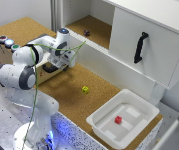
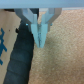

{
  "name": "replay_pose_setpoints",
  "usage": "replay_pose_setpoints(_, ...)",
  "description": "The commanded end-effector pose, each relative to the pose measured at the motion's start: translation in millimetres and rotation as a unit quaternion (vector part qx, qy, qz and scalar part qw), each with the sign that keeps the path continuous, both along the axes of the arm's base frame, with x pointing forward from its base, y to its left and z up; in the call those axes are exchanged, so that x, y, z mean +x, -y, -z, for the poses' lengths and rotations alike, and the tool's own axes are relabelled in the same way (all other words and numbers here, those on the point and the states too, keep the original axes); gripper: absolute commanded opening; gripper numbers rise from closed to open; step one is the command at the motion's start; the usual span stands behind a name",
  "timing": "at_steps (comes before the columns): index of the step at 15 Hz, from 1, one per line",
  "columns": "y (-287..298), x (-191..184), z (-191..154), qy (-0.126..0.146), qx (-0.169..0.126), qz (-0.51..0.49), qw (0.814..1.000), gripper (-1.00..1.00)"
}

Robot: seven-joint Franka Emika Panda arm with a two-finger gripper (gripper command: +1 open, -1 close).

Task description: Push the drawer

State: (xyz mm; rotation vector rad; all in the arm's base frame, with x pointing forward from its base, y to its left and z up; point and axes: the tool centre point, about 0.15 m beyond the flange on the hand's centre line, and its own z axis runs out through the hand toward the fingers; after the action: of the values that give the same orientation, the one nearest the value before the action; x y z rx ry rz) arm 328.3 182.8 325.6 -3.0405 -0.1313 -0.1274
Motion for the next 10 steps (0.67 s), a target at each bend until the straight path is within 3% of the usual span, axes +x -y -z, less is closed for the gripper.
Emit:
replay_pose_setpoints(1,-52,6,3,-0.02,-0.027,0.008,0.999,-1.0)
replay_pose_setpoints(10,-100,5,-2,-0.012,-0.025,0.004,1.0,-1.0)
